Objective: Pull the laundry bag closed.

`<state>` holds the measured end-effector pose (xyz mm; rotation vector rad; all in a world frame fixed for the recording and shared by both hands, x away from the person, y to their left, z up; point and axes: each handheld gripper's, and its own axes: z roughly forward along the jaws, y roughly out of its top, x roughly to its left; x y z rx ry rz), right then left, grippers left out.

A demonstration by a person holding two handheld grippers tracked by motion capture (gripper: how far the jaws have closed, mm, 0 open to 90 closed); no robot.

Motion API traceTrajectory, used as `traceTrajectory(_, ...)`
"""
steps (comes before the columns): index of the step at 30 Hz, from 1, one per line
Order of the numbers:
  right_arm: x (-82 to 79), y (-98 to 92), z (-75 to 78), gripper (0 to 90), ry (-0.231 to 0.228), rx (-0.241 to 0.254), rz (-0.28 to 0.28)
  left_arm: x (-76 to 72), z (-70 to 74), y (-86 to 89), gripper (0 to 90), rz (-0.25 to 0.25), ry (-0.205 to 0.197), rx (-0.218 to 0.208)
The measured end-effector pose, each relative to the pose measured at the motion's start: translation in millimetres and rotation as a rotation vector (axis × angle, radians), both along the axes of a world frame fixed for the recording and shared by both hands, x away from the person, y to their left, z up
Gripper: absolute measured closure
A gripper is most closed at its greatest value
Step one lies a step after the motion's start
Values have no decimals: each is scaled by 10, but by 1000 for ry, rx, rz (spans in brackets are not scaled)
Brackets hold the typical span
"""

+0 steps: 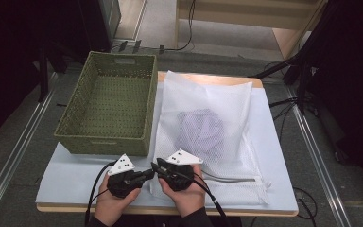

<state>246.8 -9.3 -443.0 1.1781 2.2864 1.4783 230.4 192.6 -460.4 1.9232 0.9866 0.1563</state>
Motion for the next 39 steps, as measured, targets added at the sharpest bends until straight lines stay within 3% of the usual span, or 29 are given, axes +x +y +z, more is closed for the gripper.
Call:
traceTrajectory(6, -21, -139, -63, 806, 31, 22, -2, -5, 1, 1, 898, 4, -1, -6)
traceTrajectory(12, -38, -141, -32, 749, 11, 48, -8, -16, -3, -27, 899, 1, -11, 8)
traceTrajectory(16, -24, 4, 35, 688, -27, 14, -5, -30, -1, -44, 898, 1, -21, 24)
traceTrajectory(20, 9, 157, 15, 640, -30, -37, 7, -34, -2, -43, 899, 2, -23, 25)
traceTrajectory(23, 18, 190, -15, 704, -25, -60, -5, -35, -2, -39, 899, 1, -22, 29)
traceTrajectory(24, 19, 168, -22, 772, -18, -45, -16, -35, -1, -33, 898, -1, -21, 27)
traceTrajectory(33, -46, -69, 17, 812, -22, 6, -25, -27, -1, -20, 898, 3, -18, 20)
traceTrajectory(39, -71, -219, -135, 811, 47, 44, -20, -28, -8, -29, 898, 3, -16, 16)
